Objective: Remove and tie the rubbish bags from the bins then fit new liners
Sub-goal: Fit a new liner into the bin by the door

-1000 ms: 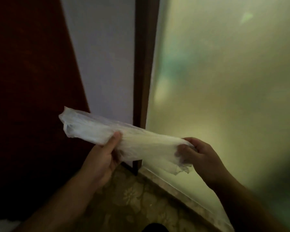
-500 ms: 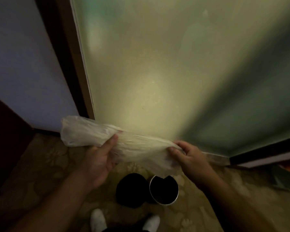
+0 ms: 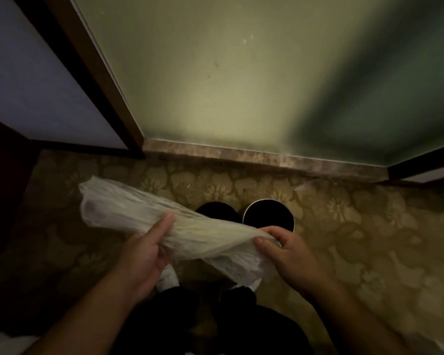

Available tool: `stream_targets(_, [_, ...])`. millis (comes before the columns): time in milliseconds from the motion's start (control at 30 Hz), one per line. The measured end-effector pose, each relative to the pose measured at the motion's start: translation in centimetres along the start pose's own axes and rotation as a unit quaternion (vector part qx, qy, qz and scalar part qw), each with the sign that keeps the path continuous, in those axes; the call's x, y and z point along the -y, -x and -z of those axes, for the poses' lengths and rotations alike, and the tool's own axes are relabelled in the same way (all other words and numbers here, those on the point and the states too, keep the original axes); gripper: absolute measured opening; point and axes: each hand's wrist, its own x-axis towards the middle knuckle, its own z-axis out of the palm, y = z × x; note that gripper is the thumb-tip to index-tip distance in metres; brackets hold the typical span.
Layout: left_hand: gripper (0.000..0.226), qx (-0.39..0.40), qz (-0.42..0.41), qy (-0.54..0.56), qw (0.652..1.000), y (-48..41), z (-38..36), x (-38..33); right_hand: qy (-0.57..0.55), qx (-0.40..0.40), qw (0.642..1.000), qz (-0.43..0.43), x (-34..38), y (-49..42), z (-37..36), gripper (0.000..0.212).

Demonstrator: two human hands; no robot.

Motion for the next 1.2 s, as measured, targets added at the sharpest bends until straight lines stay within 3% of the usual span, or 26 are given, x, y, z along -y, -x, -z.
stream_targets(267, [0.036, 0.042, -0.039, -0.028, 0.998, -3.6, 5.1, 9.3, 0.001, -0.029, 0.998, 0.050, -10.5, 1.6, -3.2, 0.012])
stream_targets(467, [0.043, 0.188, -0.118, -0.016, 0.975, 0.1, 10.5, 14.8, -0.010, -0.102, 0.982, 0.159, -16.4, 7.7, -7.0, 0.014])
stream_targets(533, [0.046, 0.223, -0.126, -0.044, 0.966, 2.0, 11.7, 15.8, -0.035, -0.110, 0.979, 0.170, -16.9, 10.1, -8.0, 0.009])
stream_targets(567, [0.045, 0.230, -0.127, -0.069, 0.962, 2.8, 11.9, 16.2, -0.036, -0.111, 0.977, 0.177, -16.8, 11.3, -8.4, 0.017])
stream_targets(700, [0.040, 0.230, -0.129, -0.149, 0.953, 5.5, 11.9, 17.2, 0.047, -0.120, 0.962, 0.242, -15.3, 15.2, -8.6, 0.049])
stream_targets(833, [0.042, 0.209, -0.146, -0.180, 0.950, 6.2, 10.4, 16.6, 0.084, -0.087, 0.954, 0.275, -14.2, 16.3, -7.5, 0.035])
stream_targets(933, [0.051, 0.186, -0.148, -0.226, 0.945, 5.7, 9.1, 16.2, 0.058, -0.125, 0.954, 0.265, -14.3, 14.8, -6.7, 0.024])
stream_targets(1067, [0.043, 0.181, -0.139, -0.241, 0.943, 4.1, 8.5, 15.9, 0.057, -0.165, 0.953, 0.246, -14.1, 11.6, -6.2, 0.020])
stream_targets(1200, [0.042, 0.168, -0.169, -0.259, 0.936, 1.1, 7.9, 15.2, 0.049, -0.159, 0.963, 0.212, -13.5, 6.9, -6.5, 0.019])
